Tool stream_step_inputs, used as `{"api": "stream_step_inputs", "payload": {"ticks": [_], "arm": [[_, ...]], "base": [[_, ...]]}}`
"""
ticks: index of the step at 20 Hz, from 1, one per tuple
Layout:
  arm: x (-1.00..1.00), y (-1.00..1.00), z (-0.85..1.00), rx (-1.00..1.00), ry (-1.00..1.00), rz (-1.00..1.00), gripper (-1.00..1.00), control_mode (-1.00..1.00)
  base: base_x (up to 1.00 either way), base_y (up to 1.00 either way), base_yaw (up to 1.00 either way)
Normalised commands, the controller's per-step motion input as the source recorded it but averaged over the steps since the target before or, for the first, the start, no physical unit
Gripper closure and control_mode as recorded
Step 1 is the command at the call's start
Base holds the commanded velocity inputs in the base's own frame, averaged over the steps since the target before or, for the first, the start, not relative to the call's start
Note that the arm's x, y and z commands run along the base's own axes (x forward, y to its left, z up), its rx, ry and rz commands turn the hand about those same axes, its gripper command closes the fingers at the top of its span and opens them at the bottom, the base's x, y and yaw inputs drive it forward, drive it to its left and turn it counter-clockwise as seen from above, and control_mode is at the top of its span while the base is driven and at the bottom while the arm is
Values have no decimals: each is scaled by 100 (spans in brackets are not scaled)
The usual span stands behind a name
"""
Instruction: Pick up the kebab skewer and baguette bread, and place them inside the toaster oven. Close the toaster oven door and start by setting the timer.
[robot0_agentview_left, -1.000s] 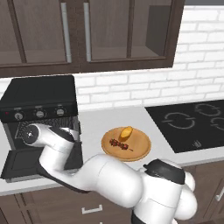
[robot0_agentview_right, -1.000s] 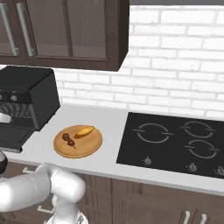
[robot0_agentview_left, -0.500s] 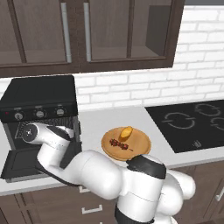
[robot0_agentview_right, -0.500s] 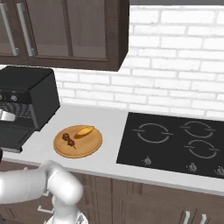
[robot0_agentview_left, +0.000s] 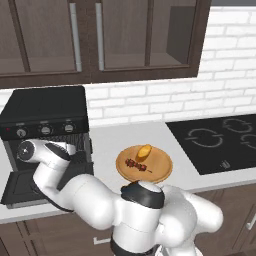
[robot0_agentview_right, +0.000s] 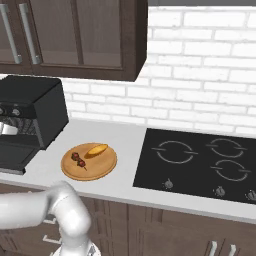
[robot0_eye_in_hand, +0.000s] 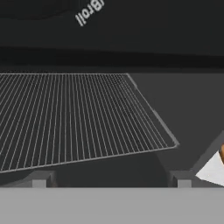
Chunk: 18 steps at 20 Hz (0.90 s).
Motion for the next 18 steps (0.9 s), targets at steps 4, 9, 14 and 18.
{"api": "stream_step_inputs", "payload": {"ticks": [4,9,14,18], "arm": [[46,20,-32,-6,0,0,-100,-100],[25,24,-30,-8,-3,0,-100,-100],[36,17,-2,0,-1,0,-100,-100],[47,11,-12,0,0,1,-100,-100]], "base": [[0,0,0],[0,0,0],[0,0,0],[0,0,0]]}}
